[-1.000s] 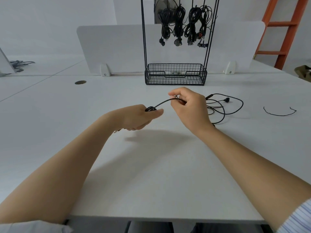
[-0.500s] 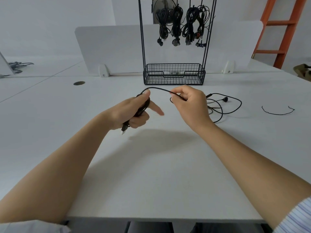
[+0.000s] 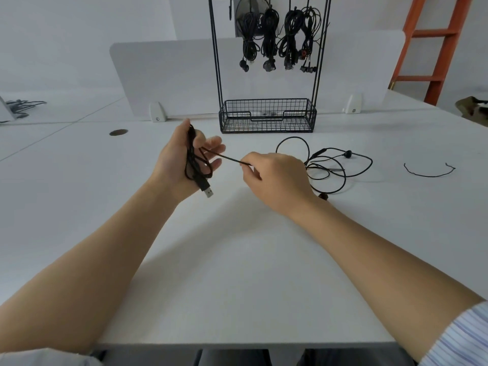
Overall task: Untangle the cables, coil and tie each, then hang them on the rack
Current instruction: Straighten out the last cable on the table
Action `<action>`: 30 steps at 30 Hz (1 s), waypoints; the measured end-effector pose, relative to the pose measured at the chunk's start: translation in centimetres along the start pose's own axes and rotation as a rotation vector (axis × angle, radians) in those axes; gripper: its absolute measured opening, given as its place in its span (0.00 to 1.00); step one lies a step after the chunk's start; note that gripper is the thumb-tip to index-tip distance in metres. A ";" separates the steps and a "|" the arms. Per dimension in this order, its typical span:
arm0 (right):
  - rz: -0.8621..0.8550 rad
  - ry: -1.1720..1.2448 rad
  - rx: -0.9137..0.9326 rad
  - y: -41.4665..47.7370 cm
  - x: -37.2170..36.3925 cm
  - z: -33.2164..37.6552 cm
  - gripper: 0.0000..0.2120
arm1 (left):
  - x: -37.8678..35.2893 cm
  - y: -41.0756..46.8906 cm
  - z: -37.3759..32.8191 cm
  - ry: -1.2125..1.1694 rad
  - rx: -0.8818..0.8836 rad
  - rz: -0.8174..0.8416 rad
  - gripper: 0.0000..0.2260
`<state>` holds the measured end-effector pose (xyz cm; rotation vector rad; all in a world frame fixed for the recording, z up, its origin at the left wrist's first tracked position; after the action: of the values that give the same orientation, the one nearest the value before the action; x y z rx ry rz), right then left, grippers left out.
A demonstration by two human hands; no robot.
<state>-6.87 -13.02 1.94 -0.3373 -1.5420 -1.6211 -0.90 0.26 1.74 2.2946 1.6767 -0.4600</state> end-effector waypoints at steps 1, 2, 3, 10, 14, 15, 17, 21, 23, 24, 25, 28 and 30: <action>-0.040 -0.058 0.012 0.0 0.0 0.3 0.06 | -0.2 -0.1 0.2 -0.051 -0.004 -0.024 0.31; -0.049 -0.130 0.020 0.2 0.0 0.5 0.05 | -0.4 -0.2 0.3 -0.114 -0.009 -0.037 0.31; -0.060 -0.192 0.022 0.3 -0.1 0.4 0.04 | -0.6 -0.4 0.3 -0.174 -0.011 -0.045 0.31; -0.053 -0.315 -0.034 0.3 -0.3 -1.6 0.06 | 0.1 -0.4 0.2 -0.037 0.182 -0.061 0.27; -0.024 -0.254 0.020 0.3 -0.7 -1.7 0.10 | 0.9 -0.3 -0.6 0.020 0.256 -0.038 0.26; -0.028 -0.216 0.024 0.4 -0.4 -1.7 0.10 | 1.2 -0.2 -1.1 0.002 0.247 -0.034 0.26; 0.031 -0.169 0.007 0.6 -0.2 -1.7 0.10 | 2.0 -0.1 -1.9 -0.047 0.220 -0.043 0.26; 0.234 -0.178 -0.018 0.3 -0.7 -2.1 0.14 | 3.6 0.2 -2.8 -0.161 0.141 -0.082 0.27; 0.233 -0.142 -0.026 0.3 -0.7 -1.9 0.14 | 4.2 0.4 -3.1 -0.241 0.106 -0.095 0.28; 0.233 -0.106 -0.031 0.4 -0.7 -1.8 0.14 | 4.5 0.4 -3.3 -0.285 0.092 -0.102 0.28; 0.231 -0.057 -0.038 0.4 -0.7 -1.8 0.13 | 4.8 0.5 -3.5 -0.328 0.079 -0.111 0.28; 0.198 0.151 -0.078 0.8 0.1 -2.0 0.11 | 5.5 0.4 -4.0 -0.399 0.067 -0.118 0.25; 0.201 0.312 -0.117 1.0 0.6 -2.2 0.10 | 5.8 0.3 -4.0 -0.339 0.098 -0.126 0.24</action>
<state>-5.80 -15.16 2.59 -0.2776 -1.1454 -1.5264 1.47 6.82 3.09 2.0362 1.6611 -0.9204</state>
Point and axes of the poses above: each hand's wrist, its own y-axis towards the middle knuckle, its own x-axis out of the back of the hand, z = x × y, the point moved 4 cm from there along y, towards the middle knuckle
